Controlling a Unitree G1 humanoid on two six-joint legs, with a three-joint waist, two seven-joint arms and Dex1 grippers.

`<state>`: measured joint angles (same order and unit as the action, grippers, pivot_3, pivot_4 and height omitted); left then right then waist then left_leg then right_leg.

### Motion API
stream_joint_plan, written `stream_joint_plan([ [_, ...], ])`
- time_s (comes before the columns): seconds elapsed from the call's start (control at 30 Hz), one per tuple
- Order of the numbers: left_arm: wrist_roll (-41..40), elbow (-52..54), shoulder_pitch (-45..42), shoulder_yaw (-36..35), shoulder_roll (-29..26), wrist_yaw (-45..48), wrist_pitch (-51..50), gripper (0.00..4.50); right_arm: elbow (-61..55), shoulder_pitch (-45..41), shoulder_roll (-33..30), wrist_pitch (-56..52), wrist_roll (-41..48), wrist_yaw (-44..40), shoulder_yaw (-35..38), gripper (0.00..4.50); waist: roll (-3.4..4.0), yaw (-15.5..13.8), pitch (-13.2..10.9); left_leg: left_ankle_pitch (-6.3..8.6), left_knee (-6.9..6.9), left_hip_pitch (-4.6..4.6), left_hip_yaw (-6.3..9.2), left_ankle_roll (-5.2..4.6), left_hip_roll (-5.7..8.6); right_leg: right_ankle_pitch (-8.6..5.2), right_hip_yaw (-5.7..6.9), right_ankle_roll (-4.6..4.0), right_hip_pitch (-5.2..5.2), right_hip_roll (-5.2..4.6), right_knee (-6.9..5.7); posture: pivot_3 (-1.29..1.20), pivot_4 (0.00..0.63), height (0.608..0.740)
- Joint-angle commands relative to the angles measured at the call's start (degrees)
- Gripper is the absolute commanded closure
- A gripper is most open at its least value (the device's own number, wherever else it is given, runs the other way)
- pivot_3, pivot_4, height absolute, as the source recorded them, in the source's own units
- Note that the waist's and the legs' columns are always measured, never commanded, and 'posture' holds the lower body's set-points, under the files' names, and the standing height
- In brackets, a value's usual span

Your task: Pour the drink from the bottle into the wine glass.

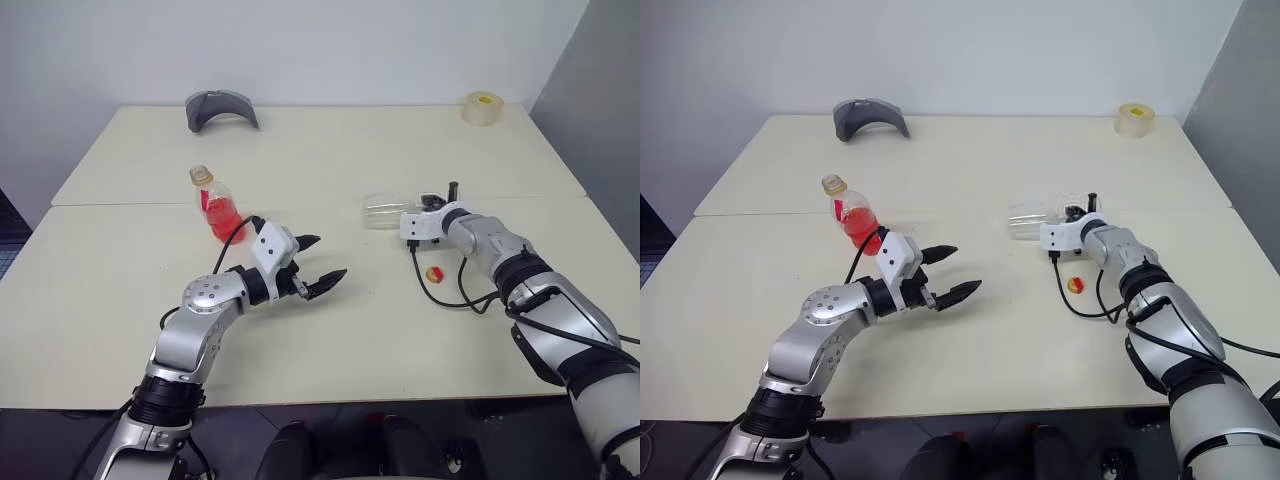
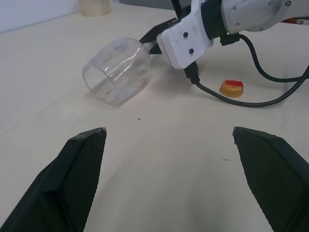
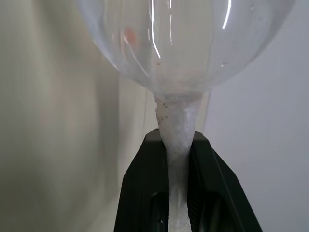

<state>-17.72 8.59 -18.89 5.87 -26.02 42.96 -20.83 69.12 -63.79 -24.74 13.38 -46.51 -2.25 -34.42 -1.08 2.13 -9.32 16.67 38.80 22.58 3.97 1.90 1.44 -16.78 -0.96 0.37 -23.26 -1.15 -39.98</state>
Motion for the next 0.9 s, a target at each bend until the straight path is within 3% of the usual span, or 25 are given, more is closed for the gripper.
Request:
stream_joint_plan([
  [0.03, -0.9, 3.5, 1.2, -0.9, 0.3, -0.7, -0.5, 0.00, -0.2, -2.4, -0.5, 0.8, -0.4, 2.4, -0.2, 4.35, 0.00, 0.0, 0.0, 0.00, 0.00, 0.00, 0.00, 0.00, 0.00, 0.00, -0.01, 0.00, 0.00, 0.00, 0.00, 0.00, 0.150, 0.740],
  [0.17, -2.0, 6.8, 4.7, -1.8, 0.2, -2.3, -3.3, 0.00, -2.5, -2.3, 0.9, 3.7, 3.5, 3.6, 3.1, 4.35, 0.01, 0.2, 0.0, 0.00, -0.02, 0.01, -0.01, 0.00, 0.00, 0.00, -0.03, 0.00, -0.03, 0.00, 0.00, 0.00, 0.150, 0.740],
  [0.33, -4.1, 12.4, 10.5, -5.7, 1.0, -8.2, -10.1, 0.00, -9.6, 0.8, 8.1, 6.8, 21.7, -6.6, 15.9, 4.35, 0.03, 1.2, 0.0, 0.00, -0.06, 0.00, 0.01, 0.00, -0.06, 0.00, -0.02, 0.00, -0.05, 0.03, -0.01, 0.00, 0.150, 0.740],
  [0.43, -6.0, 17.3, 15.6, -10.2, 3.5, -15.1, -15.7, 0.00, -21.9, 5.2, 18.3, -4.5, 41.7, -19.4, 26.7, 4.35, 0.03, 1.5, 0.0, 0.02, -0.10, 0.00, 0.03, -0.03, -0.13, 0.00, 0.02, 0.00, -0.05, 0.05, -0.01, 0.00, 0.150, 0.740],
  [0.5, -6.2, 20.1, 18.6, -11.8, 4.4, -17.8, -17.5, 0.00, -28.6, 7.1, 22.2, -11.5, 48.3, -22.7, 30.1, 4.35, 0.05, 1.4, 0.0, 0.11, -0.07, -0.02, 0.03, -0.19, -0.14, 0.00, 0.01, 0.00, -0.03, 0.06, -0.05, 0.00, 0.150, 0.740],
  [0.67, -5.2, 26.6, 25.3, -13.7, 6.3, -23.5, -18.7, 0.00, -38.5, 11.9, 28.5, -22.5, 56.6, -25.6, 32.1, 4.35, 0.04, -0.7, 0.0, 0.14, 0.03, 0.07, 0.16, -0.23, -0.01, 0.02, 0.13, 0.00, 0.00, -0.06, 0.01, 0.00, 0.150, 0.740],
  [0.9, -4.5, 32.5, 32.9, -13.4, 8.9, -28.4, -18.7, 0.00, -36.9, 17.1, 34.0, -20.9, 57.2, -26.0, 30.3, 4.35, 0.06, -0.6, 0.0, 0.14, -0.03, 0.01, 0.15, -0.24, 0.02, 0.01, 0.12, 0.00, 0.00, -0.07, 0.00, 0.00, 0.150, 0.740],
])
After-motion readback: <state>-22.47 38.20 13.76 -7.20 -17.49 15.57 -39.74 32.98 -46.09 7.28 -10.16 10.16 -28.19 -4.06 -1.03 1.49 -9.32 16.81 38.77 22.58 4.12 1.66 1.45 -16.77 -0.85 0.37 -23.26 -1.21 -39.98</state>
